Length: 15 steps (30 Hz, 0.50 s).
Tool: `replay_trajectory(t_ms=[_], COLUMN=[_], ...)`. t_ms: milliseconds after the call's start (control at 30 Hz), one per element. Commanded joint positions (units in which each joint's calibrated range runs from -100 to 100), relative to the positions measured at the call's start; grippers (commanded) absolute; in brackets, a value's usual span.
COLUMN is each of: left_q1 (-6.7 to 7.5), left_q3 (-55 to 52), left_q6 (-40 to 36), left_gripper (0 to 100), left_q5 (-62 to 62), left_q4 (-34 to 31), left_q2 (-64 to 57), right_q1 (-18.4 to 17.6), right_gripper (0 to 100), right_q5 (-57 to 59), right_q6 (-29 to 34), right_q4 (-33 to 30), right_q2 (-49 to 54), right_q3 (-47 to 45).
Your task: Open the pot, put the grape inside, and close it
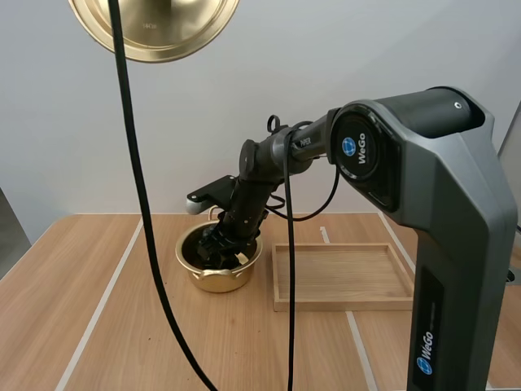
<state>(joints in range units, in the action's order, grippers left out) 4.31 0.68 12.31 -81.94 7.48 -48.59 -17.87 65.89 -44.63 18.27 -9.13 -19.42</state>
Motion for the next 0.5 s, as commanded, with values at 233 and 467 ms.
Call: replay_trajectory(t_ms=[233,467], left_q1=[-0.09,-0.09], left_q3=[0.7,0.7], left_q6=[-0.3,-0.3], left_gripper=[0,0], left_q5=[1.2,1.2], left_q4=[0.0,0.0], left_q2=[-0.2,-0.2], right_q1=[0.1,0.1], right_gripper=[78,78], right_q5=[-6.7,-10.6], right_q6=[-0.1,-0.1], right_q4=[-1.5,-3.0], right_q2=[6.5,11.3], right_q3=[-0.2,-0.2])
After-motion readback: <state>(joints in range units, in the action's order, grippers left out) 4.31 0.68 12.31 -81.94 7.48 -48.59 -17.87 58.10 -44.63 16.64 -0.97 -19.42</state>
